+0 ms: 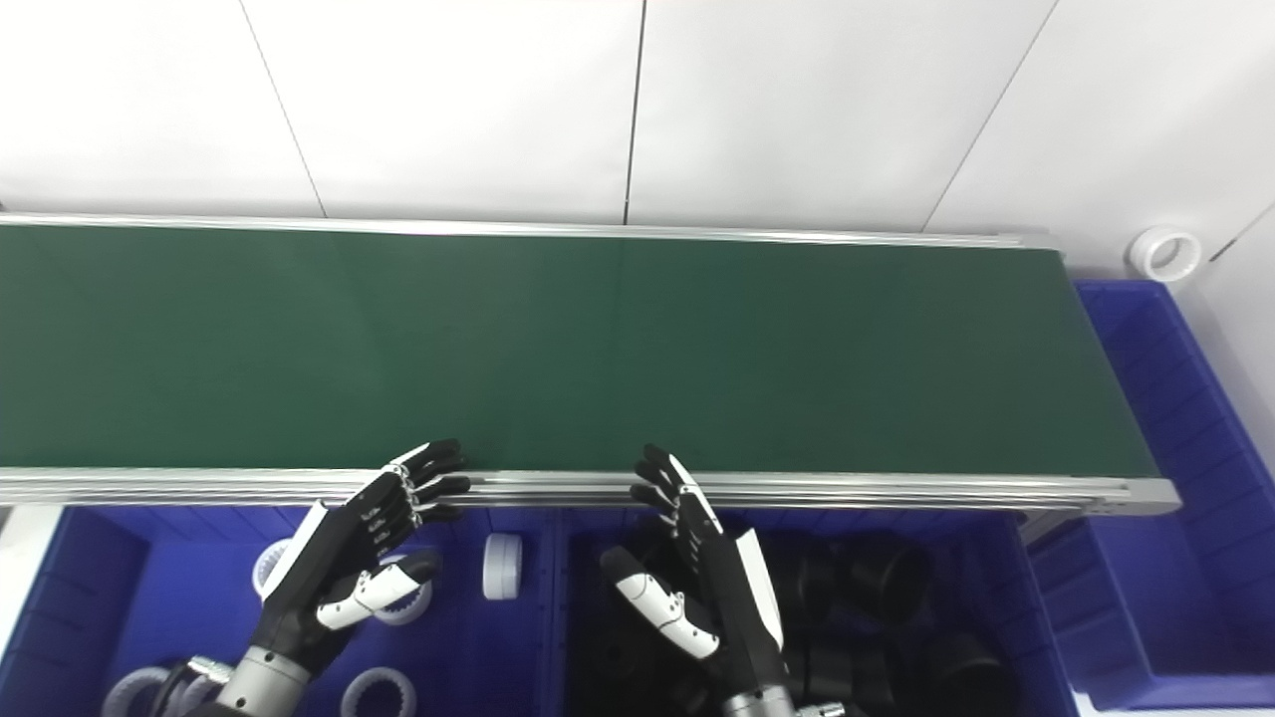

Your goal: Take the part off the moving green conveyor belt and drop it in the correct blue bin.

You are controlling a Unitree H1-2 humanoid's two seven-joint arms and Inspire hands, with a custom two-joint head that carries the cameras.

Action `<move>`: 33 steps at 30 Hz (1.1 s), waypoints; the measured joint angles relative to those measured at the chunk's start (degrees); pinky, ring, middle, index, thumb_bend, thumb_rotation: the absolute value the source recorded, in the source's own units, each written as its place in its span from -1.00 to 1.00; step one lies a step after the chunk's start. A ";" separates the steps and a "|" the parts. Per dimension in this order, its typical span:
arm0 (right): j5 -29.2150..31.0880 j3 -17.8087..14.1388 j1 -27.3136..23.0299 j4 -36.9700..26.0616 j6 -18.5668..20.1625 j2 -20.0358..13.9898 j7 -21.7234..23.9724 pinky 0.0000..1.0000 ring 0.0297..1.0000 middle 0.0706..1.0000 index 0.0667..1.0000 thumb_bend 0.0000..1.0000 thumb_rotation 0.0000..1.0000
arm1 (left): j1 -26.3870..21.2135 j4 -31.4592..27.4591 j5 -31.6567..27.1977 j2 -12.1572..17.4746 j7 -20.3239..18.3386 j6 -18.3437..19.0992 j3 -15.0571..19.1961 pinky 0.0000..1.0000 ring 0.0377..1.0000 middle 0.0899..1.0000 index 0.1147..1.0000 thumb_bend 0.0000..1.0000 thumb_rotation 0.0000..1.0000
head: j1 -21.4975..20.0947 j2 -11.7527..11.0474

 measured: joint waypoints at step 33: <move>0.35 0.01 -0.24 0.43 0.00 -0.43 0.02 0.50 0.66 0.75 0.81 0.25 0.28 | -0.27 1.03 0.01 -0.02 0.00 -0.15 -0.15 0.42 0.57 0.65 0.65 0.77 0.12 | 1.40 -0.79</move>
